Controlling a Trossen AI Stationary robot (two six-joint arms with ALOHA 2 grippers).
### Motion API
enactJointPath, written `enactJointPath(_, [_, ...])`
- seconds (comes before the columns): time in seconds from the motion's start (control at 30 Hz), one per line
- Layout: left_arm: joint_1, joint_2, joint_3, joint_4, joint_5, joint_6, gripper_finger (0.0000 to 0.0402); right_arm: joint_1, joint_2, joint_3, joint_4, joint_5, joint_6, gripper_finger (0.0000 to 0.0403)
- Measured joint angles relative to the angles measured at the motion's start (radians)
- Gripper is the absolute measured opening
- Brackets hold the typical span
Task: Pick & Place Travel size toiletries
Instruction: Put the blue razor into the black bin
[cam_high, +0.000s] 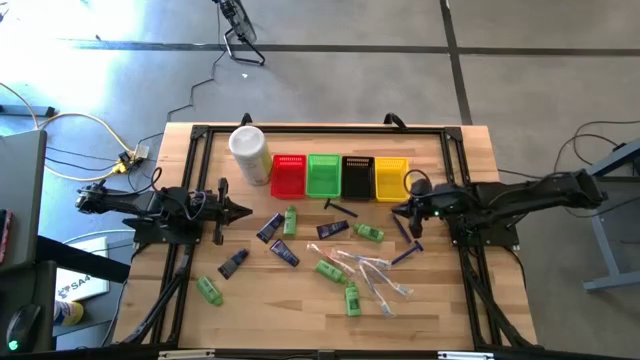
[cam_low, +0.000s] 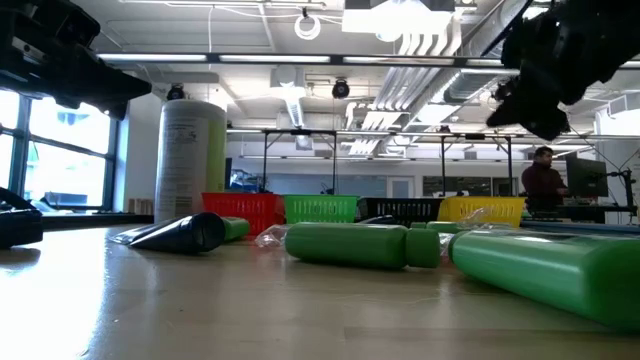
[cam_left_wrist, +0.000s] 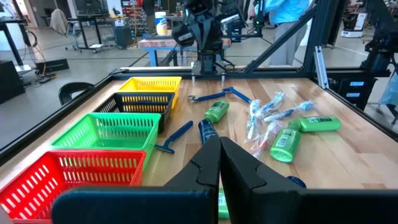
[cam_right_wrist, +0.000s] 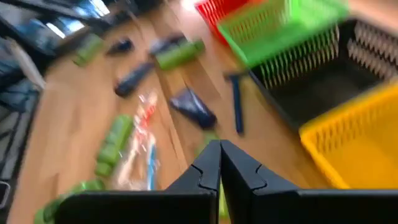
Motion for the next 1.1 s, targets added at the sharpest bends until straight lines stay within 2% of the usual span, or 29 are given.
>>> enactJointPath(0.37, [0.000, 0.000, 0.000, 0.000, 0.000, 0.000, 0.0007, 0.000, 0.138, 0.012, -0.203, -0.085, 0.303, 0.0003])
enactJointPath(0.8, [0.000, 0.000, 0.000, 0.000, 0.000, 0.000, 0.0007, 0.001, 0.311, 0.012, -0.265, -0.113, 0.447, 0.0003])
enactJointPath(1.1, [0.000, 0.000, 0.000, 0.000, 0.000, 0.000, 0.0007, 0.053, 0.400, 0.023, -0.280, -0.102, 0.567, 0.0003])
